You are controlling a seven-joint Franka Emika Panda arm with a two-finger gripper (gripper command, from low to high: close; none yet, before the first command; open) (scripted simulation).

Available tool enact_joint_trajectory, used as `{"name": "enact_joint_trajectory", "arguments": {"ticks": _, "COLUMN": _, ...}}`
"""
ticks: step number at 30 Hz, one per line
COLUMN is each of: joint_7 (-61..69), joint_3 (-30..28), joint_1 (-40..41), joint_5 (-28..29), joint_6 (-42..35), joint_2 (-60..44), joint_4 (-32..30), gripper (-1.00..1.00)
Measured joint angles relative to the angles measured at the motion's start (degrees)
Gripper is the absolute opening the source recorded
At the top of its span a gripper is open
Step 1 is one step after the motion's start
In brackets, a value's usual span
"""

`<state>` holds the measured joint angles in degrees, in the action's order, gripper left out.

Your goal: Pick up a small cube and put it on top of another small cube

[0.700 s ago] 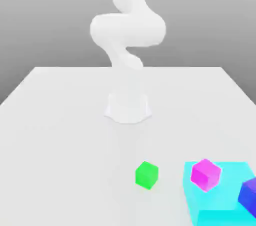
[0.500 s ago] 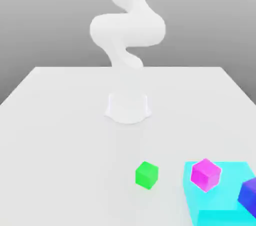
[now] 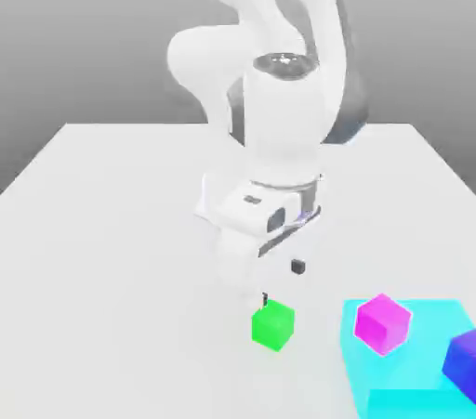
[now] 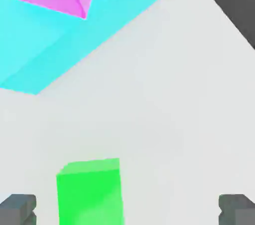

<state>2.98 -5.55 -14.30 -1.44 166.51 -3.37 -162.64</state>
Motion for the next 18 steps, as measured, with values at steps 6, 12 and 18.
{"name": "enact_joint_trajectory", "arguments": {"ticks": 6, "joint_7": 2.83, "joint_3": 4.31, "joint_1": 3.58, "joint_5": -3.06, "joint_6": 9.91, "joint_2": -12.32, "joint_4": 1.92, "gripper": -1.00}}
{"name": "enact_joint_trajectory", "arguments": {"ticks": 12, "joint_7": 2.81, "joint_3": 4.67, "joint_1": 3.92, "joint_5": -3.05, "joint_6": 10.59, "joint_2": -13.29, "joint_4": 2.10, "gripper": -1.00}}
{"name": "enact_joint_trajectory", "arguments": {"ticks": 18, "joint_7": 0.83, "joint_3": 2.44, "joint_1": 2.36, "joint_5": -0.37, "joint_6": 2.98, "joint_2": -3.85, "joint_4": 0.29, "gripper": -1.00}}
